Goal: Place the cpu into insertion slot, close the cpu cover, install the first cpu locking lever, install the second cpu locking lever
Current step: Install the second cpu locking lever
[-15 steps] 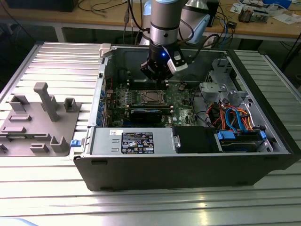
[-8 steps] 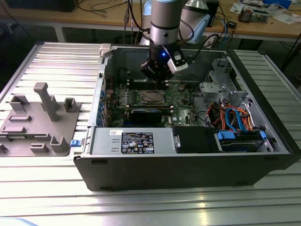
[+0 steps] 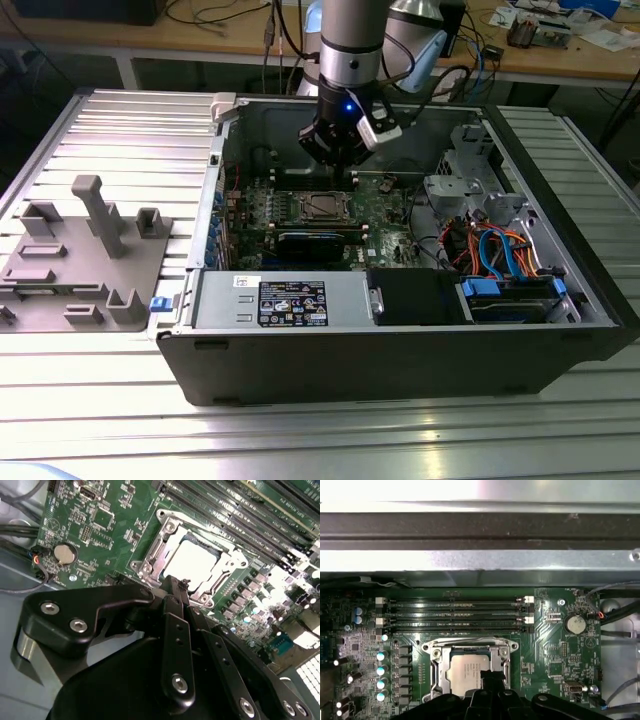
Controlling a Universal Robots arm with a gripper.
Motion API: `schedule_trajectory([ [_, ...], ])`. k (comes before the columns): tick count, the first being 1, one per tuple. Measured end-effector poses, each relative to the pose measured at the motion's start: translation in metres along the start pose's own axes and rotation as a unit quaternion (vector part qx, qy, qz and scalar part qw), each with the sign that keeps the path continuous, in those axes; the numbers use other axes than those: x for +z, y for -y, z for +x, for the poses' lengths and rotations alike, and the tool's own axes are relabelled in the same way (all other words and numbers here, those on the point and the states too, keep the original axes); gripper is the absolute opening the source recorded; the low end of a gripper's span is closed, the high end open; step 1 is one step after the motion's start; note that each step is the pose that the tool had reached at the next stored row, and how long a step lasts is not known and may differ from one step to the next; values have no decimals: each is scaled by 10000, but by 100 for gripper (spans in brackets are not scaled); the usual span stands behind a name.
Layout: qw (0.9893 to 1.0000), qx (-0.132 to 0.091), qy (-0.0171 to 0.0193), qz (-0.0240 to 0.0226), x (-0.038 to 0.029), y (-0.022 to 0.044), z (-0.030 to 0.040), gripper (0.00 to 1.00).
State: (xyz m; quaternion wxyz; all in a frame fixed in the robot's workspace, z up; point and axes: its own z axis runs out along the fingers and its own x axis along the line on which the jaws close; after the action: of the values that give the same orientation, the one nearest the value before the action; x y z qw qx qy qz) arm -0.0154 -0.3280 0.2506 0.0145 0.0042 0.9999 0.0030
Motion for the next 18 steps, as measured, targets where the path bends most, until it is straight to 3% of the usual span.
schedule_trajectory([
  [3, 9999, 7, 1, 101, 8, 2, -1, 11],
  [5, 9999, 33, 0, 114, 12, 8, 0, 11],
  [8, 9999, 73, -28, 106, 15, 71, -1, 11],
  [9, 9999, 76, -35, 84, 15, 86, -1, 11],
  [11, 10000, 80, -49, -30, 15, 116, -1, 11],
  [13, 9997, 85, -59, -199, 15, 135, -1, 11],
  [14, 9994, 87, -63, -328, 15, 152, -1, 11],
  [15, 9993, 88, -64, -358, 15, 165, -1, 11],
  [18, 9993, 88, -65, -359, 15, 207, -2, 11],
])
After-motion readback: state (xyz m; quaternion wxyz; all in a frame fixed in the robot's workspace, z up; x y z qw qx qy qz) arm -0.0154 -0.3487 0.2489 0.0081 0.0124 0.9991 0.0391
